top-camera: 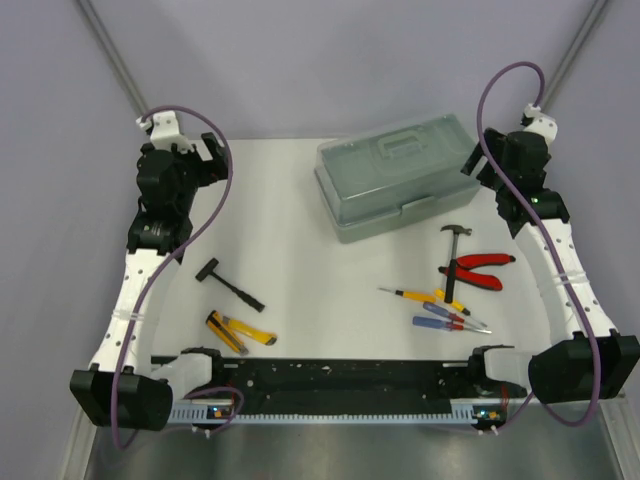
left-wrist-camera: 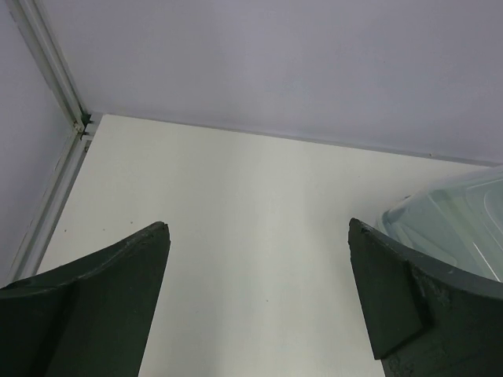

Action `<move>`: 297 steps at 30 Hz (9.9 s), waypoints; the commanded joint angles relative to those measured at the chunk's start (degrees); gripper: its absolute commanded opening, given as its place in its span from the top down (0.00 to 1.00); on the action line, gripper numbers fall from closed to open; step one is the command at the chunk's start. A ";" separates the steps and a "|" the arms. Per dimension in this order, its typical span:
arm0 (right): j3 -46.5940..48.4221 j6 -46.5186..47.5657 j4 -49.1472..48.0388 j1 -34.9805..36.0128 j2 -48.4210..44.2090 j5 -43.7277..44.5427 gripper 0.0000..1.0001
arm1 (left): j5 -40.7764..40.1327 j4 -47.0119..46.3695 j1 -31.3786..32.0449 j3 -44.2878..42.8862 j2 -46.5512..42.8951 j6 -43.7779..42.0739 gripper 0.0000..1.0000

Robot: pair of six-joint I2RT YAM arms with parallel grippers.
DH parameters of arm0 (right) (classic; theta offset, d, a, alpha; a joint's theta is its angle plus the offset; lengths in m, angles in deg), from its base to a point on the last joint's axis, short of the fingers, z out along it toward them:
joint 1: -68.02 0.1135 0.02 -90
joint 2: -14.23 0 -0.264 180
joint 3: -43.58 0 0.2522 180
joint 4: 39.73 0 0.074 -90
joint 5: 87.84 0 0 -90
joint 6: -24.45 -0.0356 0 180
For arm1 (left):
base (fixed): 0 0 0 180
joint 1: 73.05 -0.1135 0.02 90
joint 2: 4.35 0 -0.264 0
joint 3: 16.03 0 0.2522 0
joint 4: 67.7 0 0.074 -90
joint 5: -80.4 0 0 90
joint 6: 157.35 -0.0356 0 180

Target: Pack the tool kit

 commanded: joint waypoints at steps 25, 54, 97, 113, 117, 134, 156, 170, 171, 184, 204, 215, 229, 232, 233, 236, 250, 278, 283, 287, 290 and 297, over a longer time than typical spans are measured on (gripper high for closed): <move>-1.89 -24.33 2.21 1.83 5.77 -16.49 0.12 | 43.73 -33.70 -1.49 -22.05 40.12 22.47 0.02; 4.44 -34.80 -1.31 8.25 18.95 -6.12 0.10 | 49.19 -23.62 11.17 -33.92 58.34 10.10 0.03; 9.01 -7.73 3.62 26.36 14.30 -8.50 0.08 | 28.24 -18.08 6.35 -6.48 23.16 6.73 0.02; -1.18 -18.09 3.53 15.46 9.64 -21.50 0.18 | 45.93 -3.66 5.55 -12.14 35.84 18.35 0.07; -4.34 -19.68 0.11 15.19 10.69 -25.00 0.20 | 48.30 -3.92 5.64 -6.60 32.42 20.89 0.11; -2.41 -21.87 -12.91 21.25 23.44 -36.19 0.24 | 46.57 -11.57 5.46 16.88 12.20 19.24 0.21; -24.80 -35.13 -55.74 16.70 20.53 -48.73 0.16 | 40.84 -2.87 5.02 -0.26 23.61 20.98 0.03; -28.43 -56.94 -104.74 15.46 41.09 -59.38 0.18 | 38.38 5.57 5.02 -0.79 29.42 20.11 0.09; -28.35 -57.29 -105.45 15.37 42.14 -59.56 0.19 | 38.12 6.10 5.02 -0.70 29.77 19.93 0.10; -25.27 -59.67 -110.46 15.55 48.48 -60.26 0.21 | 38.02 11.73 5.46 0.62 32.40 18.87 0.13; -18.68 -48.69 -86.76 18.45 42.95 -60.00 0.49 | 42.60 14.80 9.59 5.10 36.27 20.46 0.29; -18.77 -45.96 -77.08 18.88 38.64 -53.50 0.66 | 41.10 14.36 9.77 5.63 36.89 22.04 0.31; -19.46 -43.32 -70.64 18.89 37.58 -50.68 0.39 | 39.17 14.80 9.68 4.58 36.98 21.25 0.28; -20.52 -44.64 -74.42 19.06 39.69 -51.47 0.26 | 39.26 13.93 9.68 4.49 36.89 21.16 0.24; -20.35 -44.99 -75.48 18.97 40.56 -51.99 0.23 | 39.34 13.75 9.68 4.49 37.06 21.42 0.24; -19.03 -47.53 -80.22 19.06 43.73 -53.31 0.21 | 40.31 12.87 9.68 4.57 37.94 22.74 0.23; -1.37 -50.88 -76.90 19.76 50.94 -53.24 0.30 | 40.58 9.53 9.59 4.57 39.53 28.37 0.25; 7.52 -34.98 -53.16 18.89 50.69 -51.83 0.19 | 26.00 20.34 4.76 -7.72 28.81 12.38 0.16; -0.20 -42.95 -66.57 19.15 50.06 -52.18 0.18 | 19.58 22.01 3.88 -5.99 24.77 11.67 0.12; -4.34 -49.02 -76.17 19.59 51.21 -52.09 0.17 | 18.00 19.90 3.09 1.05 21.69 13.86 0.11; -6.37 -51.05 -80.66 19.94 51.12 -51.56 0.16 | 16.76 18.24 2.74 4.92 19.14 15.09 0.10; -8.66 -54.04 -86.73 20.29 51.03 -51.65 0.14 | 13.94 16.73 2.65 8.79 15.00 14.92 0.09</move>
